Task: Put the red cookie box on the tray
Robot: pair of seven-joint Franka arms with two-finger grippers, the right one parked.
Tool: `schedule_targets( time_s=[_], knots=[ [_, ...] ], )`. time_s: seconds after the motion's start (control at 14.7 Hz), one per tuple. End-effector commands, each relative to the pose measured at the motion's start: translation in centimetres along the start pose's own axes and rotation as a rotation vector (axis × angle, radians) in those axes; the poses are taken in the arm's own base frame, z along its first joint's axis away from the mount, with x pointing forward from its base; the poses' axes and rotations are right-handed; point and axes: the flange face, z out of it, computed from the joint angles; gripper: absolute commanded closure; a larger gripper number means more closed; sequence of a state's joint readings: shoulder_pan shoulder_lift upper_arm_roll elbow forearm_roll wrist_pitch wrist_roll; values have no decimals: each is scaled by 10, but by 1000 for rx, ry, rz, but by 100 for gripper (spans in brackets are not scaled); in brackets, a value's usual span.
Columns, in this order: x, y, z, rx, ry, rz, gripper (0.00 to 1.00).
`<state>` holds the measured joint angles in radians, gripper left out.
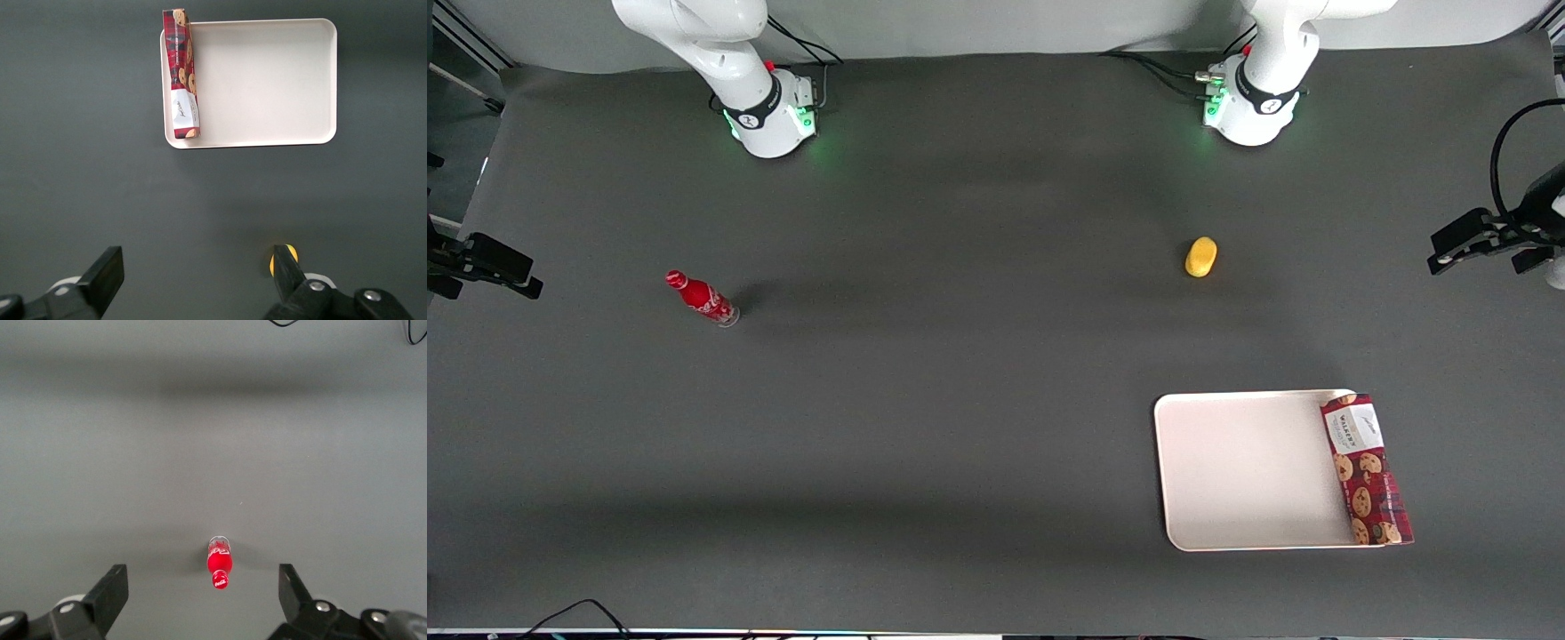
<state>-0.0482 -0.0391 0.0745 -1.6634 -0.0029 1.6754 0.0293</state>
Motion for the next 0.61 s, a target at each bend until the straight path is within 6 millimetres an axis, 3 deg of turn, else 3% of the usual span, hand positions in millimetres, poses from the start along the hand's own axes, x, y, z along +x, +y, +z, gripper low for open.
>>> schedule_targets(
  time_s=[0.0,0.2,0.55],
  knots=[
    [-31,13,-38,14,54,8,0],
    [-44,19,-56,16,39,13,0],
    [-49,15,-61,17,41,5,0]
  ],
)
